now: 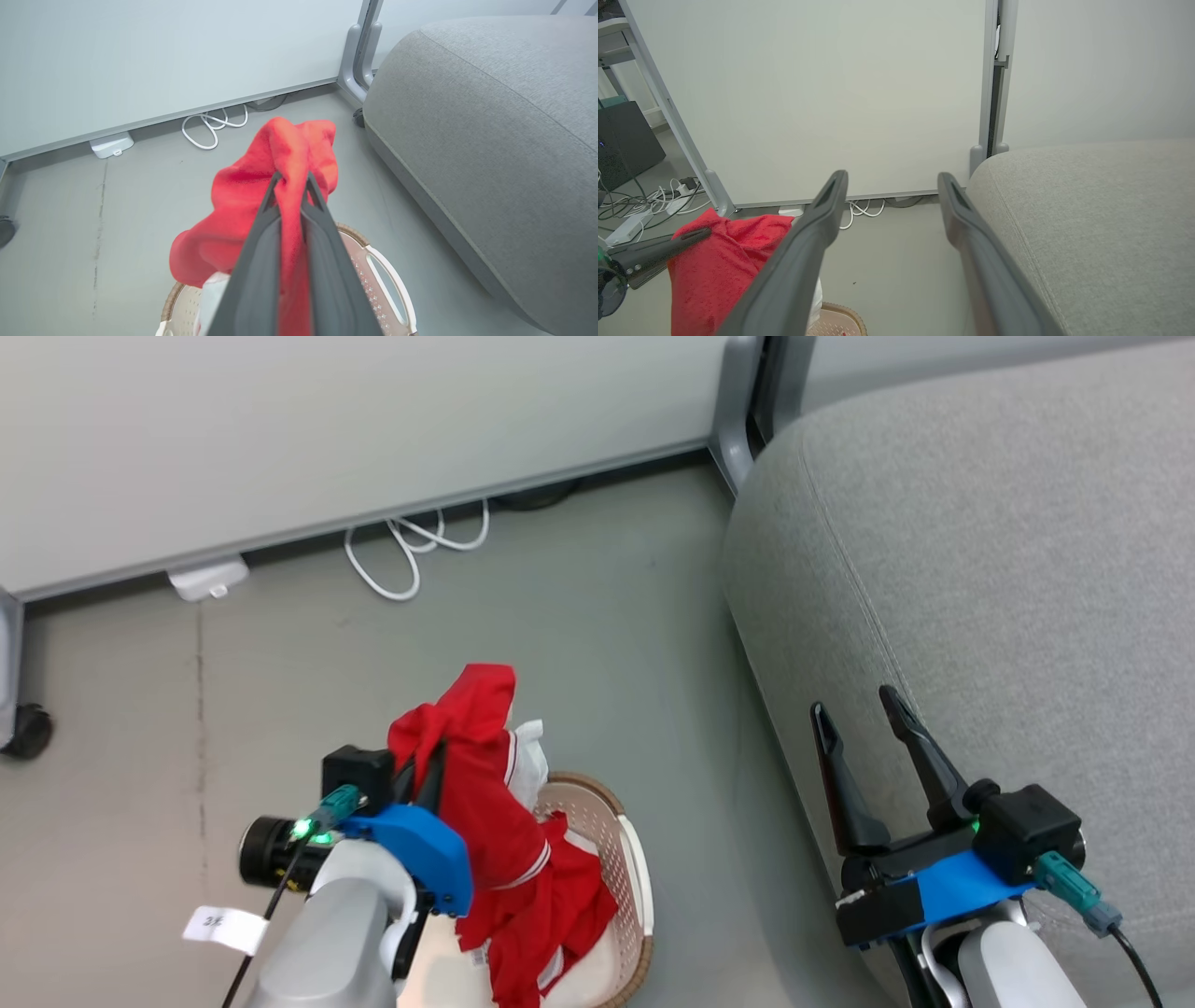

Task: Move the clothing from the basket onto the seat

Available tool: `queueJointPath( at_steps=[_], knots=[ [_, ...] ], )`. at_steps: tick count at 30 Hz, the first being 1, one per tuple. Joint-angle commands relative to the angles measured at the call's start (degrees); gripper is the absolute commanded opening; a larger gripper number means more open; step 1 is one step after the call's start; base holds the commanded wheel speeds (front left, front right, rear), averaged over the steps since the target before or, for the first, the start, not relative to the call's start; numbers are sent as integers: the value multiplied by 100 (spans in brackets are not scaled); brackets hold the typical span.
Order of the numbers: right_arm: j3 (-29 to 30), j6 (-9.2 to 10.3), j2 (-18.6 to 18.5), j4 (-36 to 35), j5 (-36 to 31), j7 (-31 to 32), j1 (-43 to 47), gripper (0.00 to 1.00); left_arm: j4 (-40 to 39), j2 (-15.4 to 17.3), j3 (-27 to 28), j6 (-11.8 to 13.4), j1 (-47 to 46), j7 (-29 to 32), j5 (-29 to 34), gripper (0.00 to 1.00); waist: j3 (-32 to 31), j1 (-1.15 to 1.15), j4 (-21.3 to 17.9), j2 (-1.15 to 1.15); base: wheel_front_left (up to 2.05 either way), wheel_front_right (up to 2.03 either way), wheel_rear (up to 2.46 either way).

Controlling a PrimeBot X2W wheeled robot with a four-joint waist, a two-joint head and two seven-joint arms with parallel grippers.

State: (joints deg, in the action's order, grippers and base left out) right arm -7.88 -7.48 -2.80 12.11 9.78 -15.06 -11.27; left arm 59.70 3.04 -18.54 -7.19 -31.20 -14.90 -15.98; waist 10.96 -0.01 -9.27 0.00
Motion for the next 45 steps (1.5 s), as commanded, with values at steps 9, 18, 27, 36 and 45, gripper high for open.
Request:
queueJointPath(
  at_steps=[9, 18, 27, 36, 45],
  knots=[
    [-74, -3, -16, 201, -66, -15, 311, 100, -1004, -15, -1036, -30, -142, 113, -410, 0, -585, 1, 222, 0, 0, 0, 0],
    [-108, -3, -16, 232, -119, 80, 464, 100, -1919, -12, -1763, -31, -379, 405, -925, 0, -832, 1, 314, 0, 0, 0, 0],
    [-161, -3, -16, 183, -139, 185, 605, 100, -2478, -12, -2235, -31, -573, 602, -1349, 0, -1011, 1, 355, 0, 0, 0, 0],
    [-214, -3, -16, 100, -117, 231, 620, 100, -2560, -13, -2405, 77, -567, 644, -1546, 0, -1019, 1, 369, 0, 0, 0, 0],
    [-358, -3, -16, 106, -120, 284, 485, 100, -2480, -14, -2541, 83, -594, 642, -1612, 0, -990, 1, 424, 0, 0, 0, 0]
  ],
)
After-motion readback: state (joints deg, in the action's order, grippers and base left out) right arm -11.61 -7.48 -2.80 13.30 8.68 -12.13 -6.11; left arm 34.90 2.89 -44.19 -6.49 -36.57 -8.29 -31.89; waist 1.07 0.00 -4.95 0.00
